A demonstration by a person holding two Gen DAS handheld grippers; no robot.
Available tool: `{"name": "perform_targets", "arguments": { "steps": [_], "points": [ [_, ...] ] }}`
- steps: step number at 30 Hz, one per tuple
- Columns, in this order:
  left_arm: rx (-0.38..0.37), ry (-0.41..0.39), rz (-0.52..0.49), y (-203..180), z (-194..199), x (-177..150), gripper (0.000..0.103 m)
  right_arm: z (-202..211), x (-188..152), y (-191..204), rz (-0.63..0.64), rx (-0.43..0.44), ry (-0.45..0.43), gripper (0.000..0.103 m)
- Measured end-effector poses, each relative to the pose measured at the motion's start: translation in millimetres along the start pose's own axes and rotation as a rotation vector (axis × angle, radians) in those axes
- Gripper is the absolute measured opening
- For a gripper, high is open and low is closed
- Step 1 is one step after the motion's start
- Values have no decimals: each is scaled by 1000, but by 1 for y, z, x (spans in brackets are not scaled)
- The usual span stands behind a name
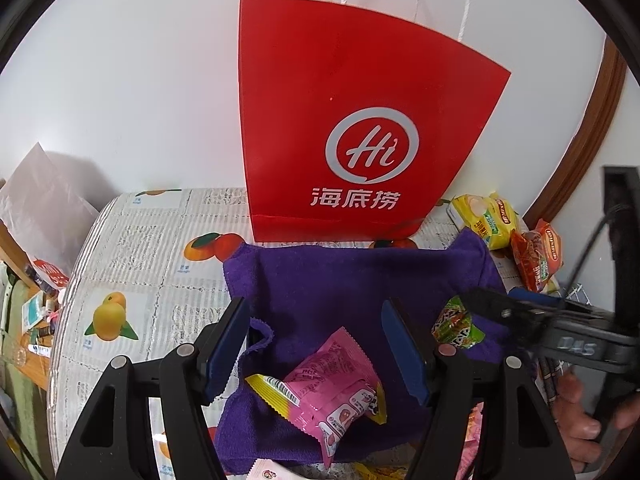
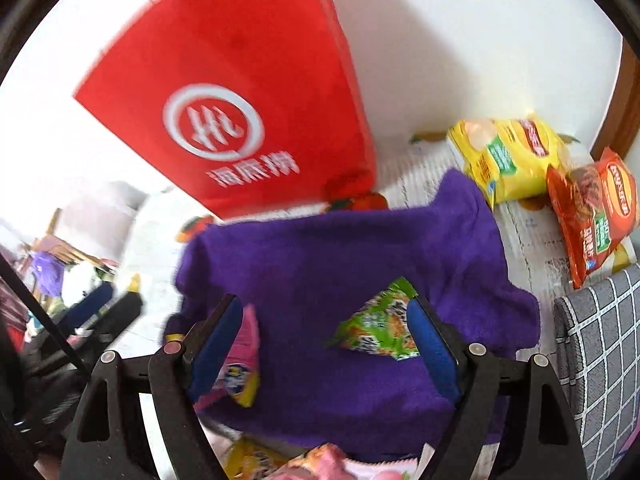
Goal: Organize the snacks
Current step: 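Open the right tool to drop the green bag onto the purple towel, then grasp the white-pink stick snack from the pile with the right tool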
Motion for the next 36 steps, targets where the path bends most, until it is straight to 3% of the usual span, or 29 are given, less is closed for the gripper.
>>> {"name": "perform_targets", "arguments": {
  "steps": [5,8,11,13,18,21,25,31,32,34,36],
  "points": [
    [-13,-14,-2,-1,8,2,66,42,-11,3,30,-34,-103,84],
    [-22,-10,-7,-5,10,2,66,58,-36,-9,72,-86,-122,83],
    [-31,-20,-20,-12,17,2,66,66,-69,-38,68,-156,-113,76],
    [-39,-33,-31,-16,22,2,66,65,-87,-56,49,-182,-89,68],
    [-43,-52,-58,-28,30,2,66,69,-133,-84,15,-171,-56,68],
    [-38,-56,-75,-34,32,2,66,60,-152,-86,73,-197,-36,68],
    [-25,-66,-85,-38,34,2,67,46,-161,-90,134,-275,-34,68],
    [-3,-62,-93,-40,33,0,67,22,-160,-100,139,-272,-23,67],
    [-1,-64,-92,-39,34,0,67,17,-160,-102,140,-274,-14,65],
    [2,-68,-95,-38,36,0,67,9,-160,-104,127,-246,13,42],
    [10,-72,-94,-37,39,0,67,12,-161,-105,109,-232,9,35]
  ]
}}
Point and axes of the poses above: each gripper's, at about its wrist camera, not at the fingertips, and z roughly against the way its jaws point, y to its left, x to its top, the point moved 6 cm from there along -z, roughly the way its jaws point, and after that the axes turned 4 degrees about x, right-handed, at the moved point
